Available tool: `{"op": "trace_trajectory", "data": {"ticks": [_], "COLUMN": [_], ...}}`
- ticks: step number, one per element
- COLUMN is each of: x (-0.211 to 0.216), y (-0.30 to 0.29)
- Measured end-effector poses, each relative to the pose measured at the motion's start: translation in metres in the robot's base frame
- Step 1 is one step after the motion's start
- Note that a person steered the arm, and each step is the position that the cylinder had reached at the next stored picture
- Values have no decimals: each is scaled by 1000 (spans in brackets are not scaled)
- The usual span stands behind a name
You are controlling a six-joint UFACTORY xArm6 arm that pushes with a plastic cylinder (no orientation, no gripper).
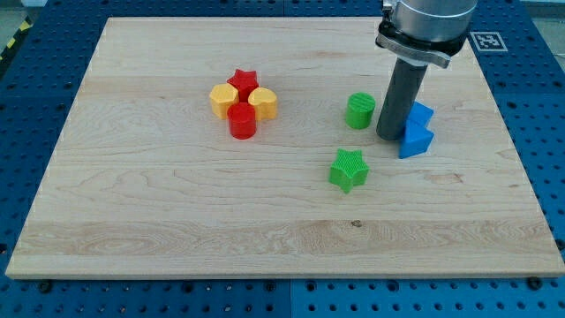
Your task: Push the green circle towards bottom center
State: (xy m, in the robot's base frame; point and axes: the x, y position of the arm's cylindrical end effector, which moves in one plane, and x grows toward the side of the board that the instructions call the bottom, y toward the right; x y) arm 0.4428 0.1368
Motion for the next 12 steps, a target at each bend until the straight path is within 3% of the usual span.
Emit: {"op": "trace_trajectory", "data": {"ticks": [4,8,10,12], "x": [-56,-56,-39,10], "y": [-5,-101,-70,-73]}}
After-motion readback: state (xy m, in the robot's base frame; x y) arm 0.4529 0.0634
